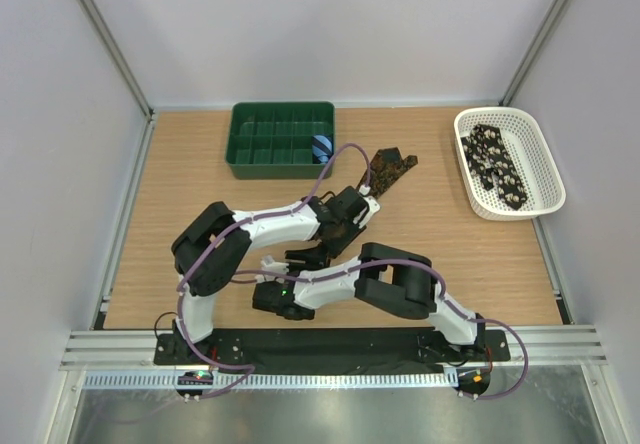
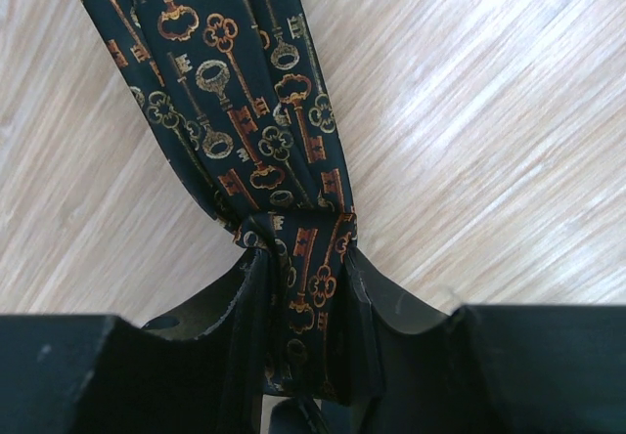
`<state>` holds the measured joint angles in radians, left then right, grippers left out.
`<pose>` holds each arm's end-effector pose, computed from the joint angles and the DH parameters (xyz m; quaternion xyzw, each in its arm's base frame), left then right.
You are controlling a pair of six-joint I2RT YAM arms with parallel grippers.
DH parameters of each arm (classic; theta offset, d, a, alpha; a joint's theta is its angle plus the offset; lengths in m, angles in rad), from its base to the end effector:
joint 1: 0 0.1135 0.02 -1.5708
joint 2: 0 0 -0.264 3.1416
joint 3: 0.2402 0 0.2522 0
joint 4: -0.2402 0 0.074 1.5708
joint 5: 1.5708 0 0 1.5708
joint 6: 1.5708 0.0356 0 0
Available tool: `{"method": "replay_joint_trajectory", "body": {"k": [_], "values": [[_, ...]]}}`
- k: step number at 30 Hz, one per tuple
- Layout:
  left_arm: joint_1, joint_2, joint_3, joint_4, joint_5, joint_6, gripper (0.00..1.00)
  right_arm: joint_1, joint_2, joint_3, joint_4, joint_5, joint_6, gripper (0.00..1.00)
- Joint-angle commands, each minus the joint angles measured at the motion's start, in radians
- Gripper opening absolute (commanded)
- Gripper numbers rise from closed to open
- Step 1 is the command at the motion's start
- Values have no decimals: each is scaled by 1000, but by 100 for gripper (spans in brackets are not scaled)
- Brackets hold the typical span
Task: Roll the ties
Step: Roll the tie
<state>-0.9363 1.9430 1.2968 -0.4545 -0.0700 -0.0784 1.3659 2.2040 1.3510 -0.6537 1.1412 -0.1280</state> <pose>0.2375 -0.3185 0.1622 0.3968 0.8872 -0.0833 0.2200 0.1107 0.3735 0.0926 -0.5588 0.6290 -0.4241 0.3352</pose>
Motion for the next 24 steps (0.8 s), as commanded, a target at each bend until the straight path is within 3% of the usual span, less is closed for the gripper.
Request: {"method": "replay_joint_trajectory", "body": {"k": [1, 6, 11, 19, 21, 22, 24], "values": [[-1, 53, -22, -190, 64, -38, 15, -11, 32, -3, 9, -64, 54, 62], [-1, 48, -16, -210, 111, -52, 15, -28, 34, 2, 11, -66, 47, 62], [-1, 59, 10, -256, 136, -63, 15, -44, 39, 2, 29, -66, 22, 54], [-1, 73, 42, -312, 171, -81, 15, -50, 59, 8, 25, -64, 27, 57], [-1, 73, 48, -320, 170, -83, 16, -53, 60, 13, 14, -66, 44, 51], [-1, 71, 47, -322, 171, -84, 16, -54, 63, 13, 9, -64, 48, 39], [-2, 71, 48, -325, 173, -83, 16, -54, 62, 8, 5, -64, 56, 28]]}}
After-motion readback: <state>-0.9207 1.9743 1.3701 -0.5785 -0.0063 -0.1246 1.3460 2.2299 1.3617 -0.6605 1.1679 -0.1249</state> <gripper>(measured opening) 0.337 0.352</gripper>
